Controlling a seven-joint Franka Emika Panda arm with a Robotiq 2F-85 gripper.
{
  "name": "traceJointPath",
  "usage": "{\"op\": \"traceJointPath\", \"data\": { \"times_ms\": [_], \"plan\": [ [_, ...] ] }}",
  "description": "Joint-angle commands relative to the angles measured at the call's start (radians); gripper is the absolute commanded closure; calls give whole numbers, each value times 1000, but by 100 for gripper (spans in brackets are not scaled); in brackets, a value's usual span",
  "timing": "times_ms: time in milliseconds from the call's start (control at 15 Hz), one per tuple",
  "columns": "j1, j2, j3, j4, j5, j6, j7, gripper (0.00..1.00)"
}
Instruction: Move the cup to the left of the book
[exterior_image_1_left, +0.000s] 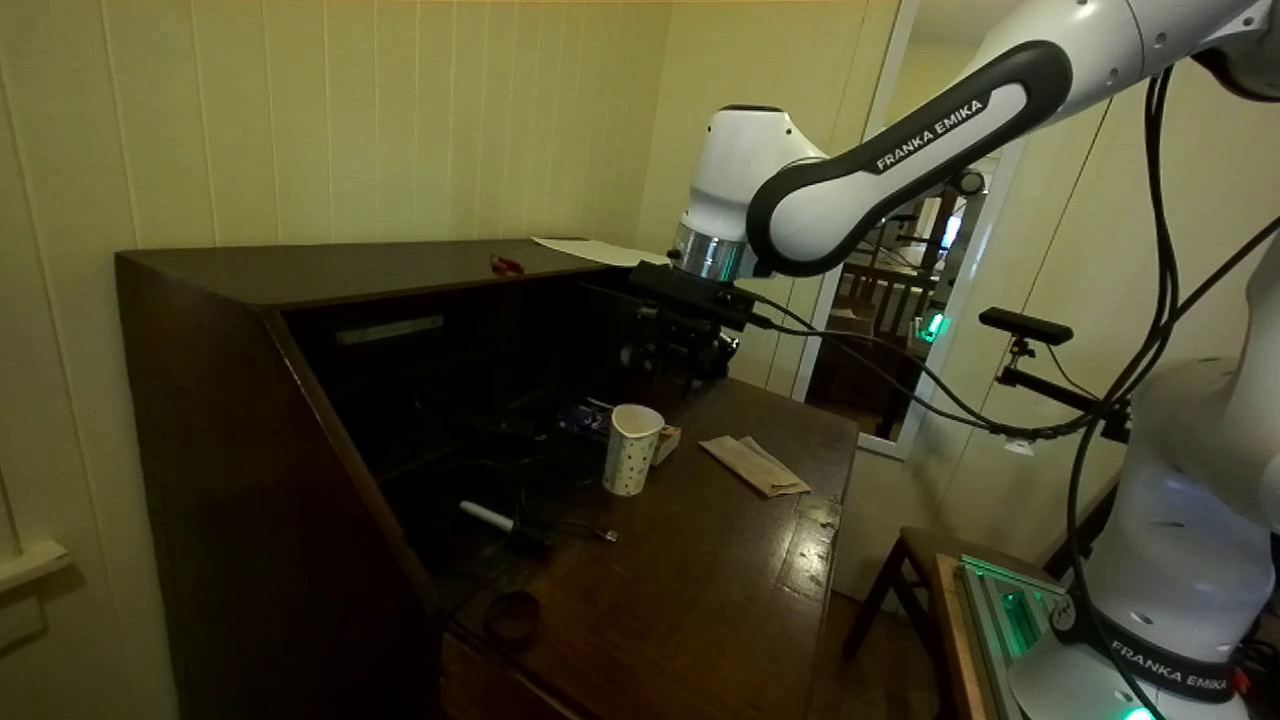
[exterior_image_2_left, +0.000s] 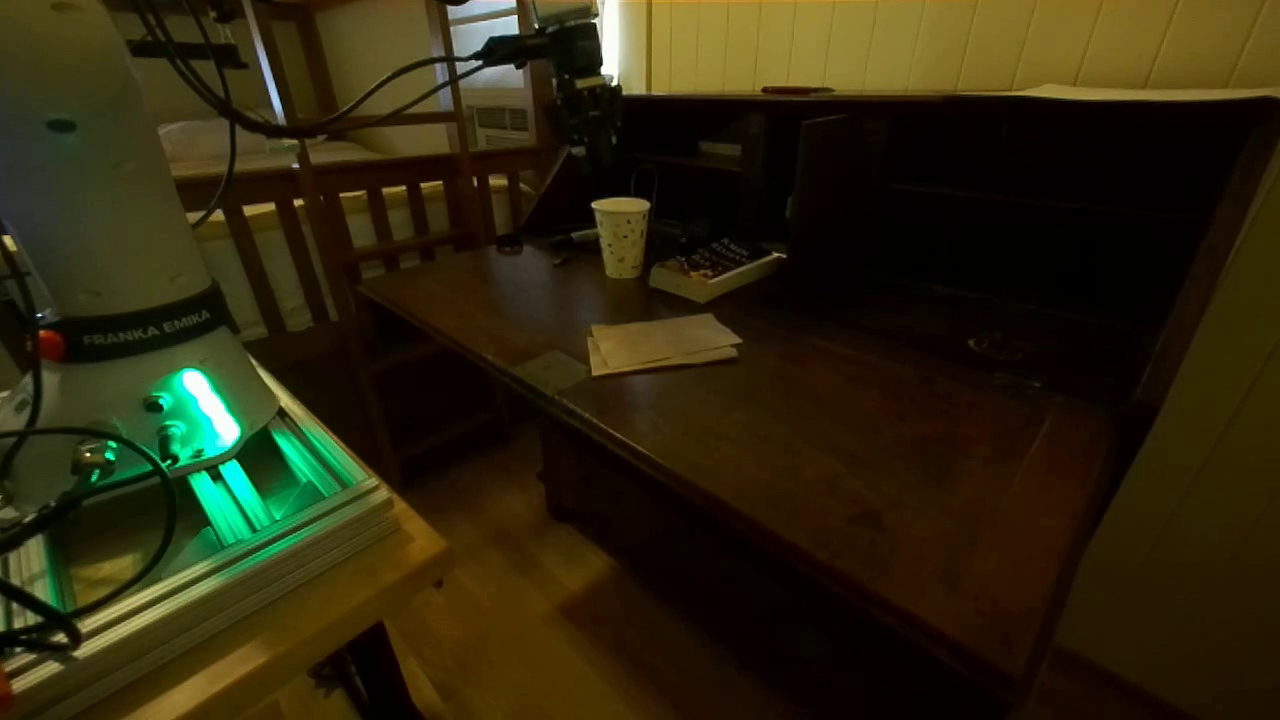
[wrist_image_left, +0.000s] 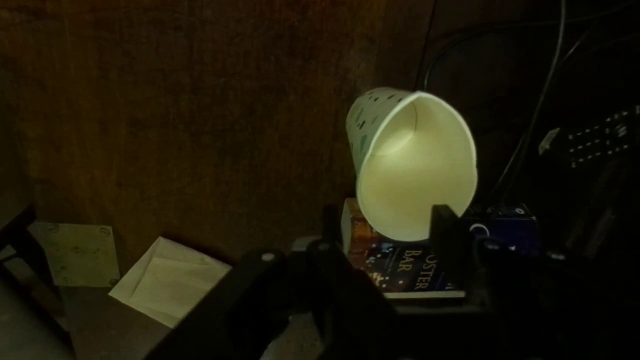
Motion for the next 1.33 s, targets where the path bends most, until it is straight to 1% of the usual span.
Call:
{"op": "traceJointPath", "data": {
  "times_ms": [0, 67, 133, 200, 400, 533, 733, 933, 1133, 1267],
  "plan": [
    [-21, 23, -9, 42, 45, 13, -69, 81],
    [-26, 32, -15, 55, 59, 20, -90, 90],
    [-31, 41, -21, 69, 85, 27, -127, 95],
    [-35, 55, -28, 88, 131, 25, -177, 99],
    [-37, 126, -35, 162, 270, -7, -331, 100],
    [-37, 181, -32, 214, 319, -46, -367, 99],
    [-25, 255, -40, 279, 303, -106, -304, 99],
    [-18, 319, -44, 332, 303, -139, -296, 100],
    [12, 351, -56, 367, 264, -177, -212, 100],
    [33, 368, -62, 380, 240, -168, -157, 100]
  ]
}}
